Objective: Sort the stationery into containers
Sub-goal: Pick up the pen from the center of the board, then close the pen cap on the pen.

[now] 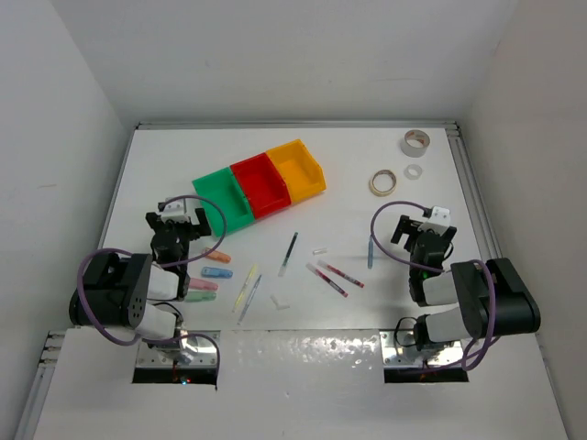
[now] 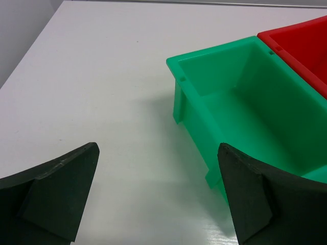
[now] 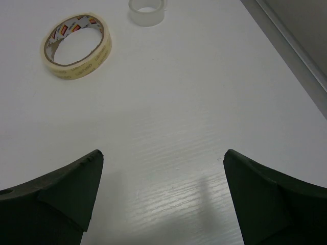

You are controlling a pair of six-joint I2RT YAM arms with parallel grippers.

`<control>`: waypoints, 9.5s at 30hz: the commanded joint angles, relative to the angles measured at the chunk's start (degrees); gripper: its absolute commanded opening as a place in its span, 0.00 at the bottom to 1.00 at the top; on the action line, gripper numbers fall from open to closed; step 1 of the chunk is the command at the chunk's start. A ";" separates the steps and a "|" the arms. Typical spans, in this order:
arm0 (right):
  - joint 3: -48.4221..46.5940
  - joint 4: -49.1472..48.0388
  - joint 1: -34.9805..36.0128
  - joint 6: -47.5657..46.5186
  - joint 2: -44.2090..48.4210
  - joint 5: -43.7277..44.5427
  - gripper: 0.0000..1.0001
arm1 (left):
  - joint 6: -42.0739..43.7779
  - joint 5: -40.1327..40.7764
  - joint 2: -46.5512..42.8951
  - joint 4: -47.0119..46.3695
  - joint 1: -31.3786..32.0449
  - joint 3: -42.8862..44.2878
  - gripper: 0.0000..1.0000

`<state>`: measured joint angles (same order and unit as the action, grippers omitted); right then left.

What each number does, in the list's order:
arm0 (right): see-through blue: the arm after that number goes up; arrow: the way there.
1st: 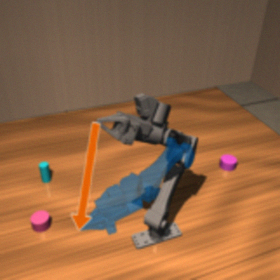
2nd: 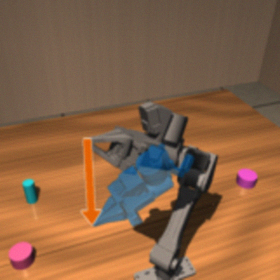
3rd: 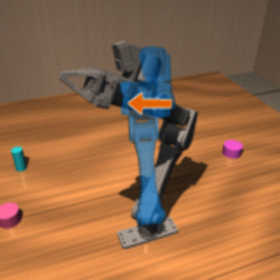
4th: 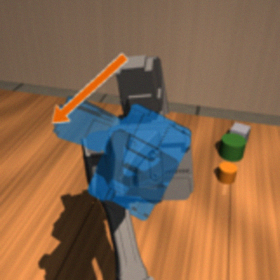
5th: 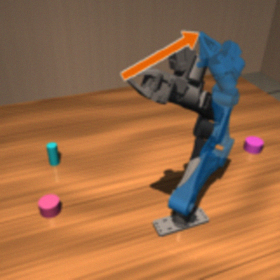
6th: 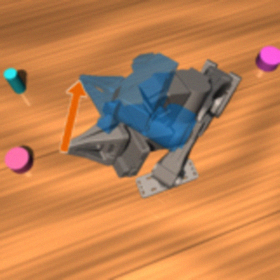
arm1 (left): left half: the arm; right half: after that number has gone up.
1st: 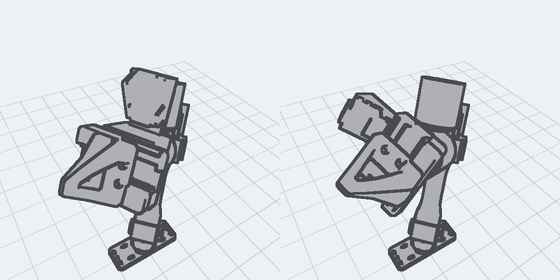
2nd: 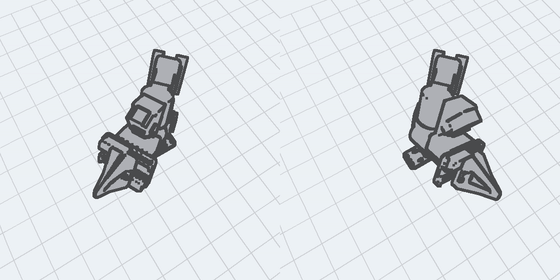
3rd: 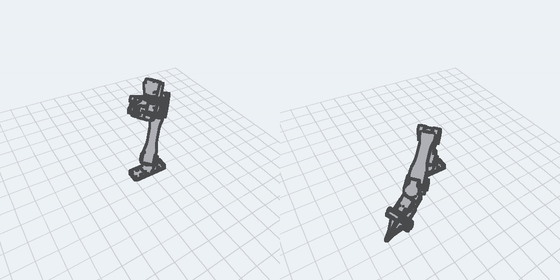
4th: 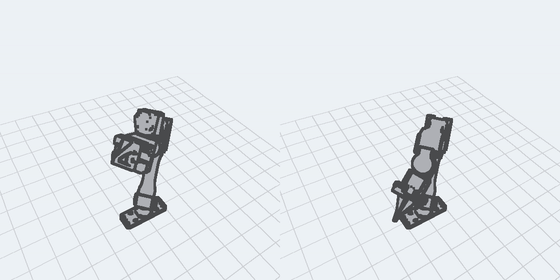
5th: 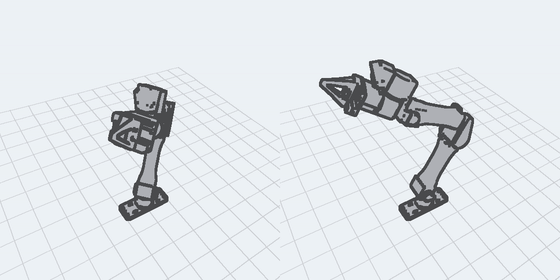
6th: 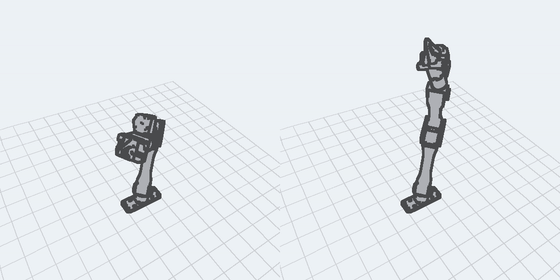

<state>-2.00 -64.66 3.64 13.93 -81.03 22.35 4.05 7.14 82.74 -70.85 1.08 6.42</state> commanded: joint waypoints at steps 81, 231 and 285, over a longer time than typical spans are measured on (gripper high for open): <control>-35.53 42.02 22.19 19.64 14.50 -30.85 0.00 | -1.22 -32.44 -19.28 68.77 26.08 41.57 0.48; -54.25 84.26 32.40 -45.92 -21.80 -34.30 0.42 | -2.30 -9.77 -26.66 69.53 20.71 33.75 0.00; -42.30 3.41 30.11 20.61 1.32 -35.62 0.00 | -14.60 -39.39 -13.31 36.93 24.93 34.28 0.00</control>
<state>-44.03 -54.30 32.60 33.47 -78.11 -14.68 -5.61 -32.86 69.17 -27.24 26.20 39.13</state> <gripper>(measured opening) 0.035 0.107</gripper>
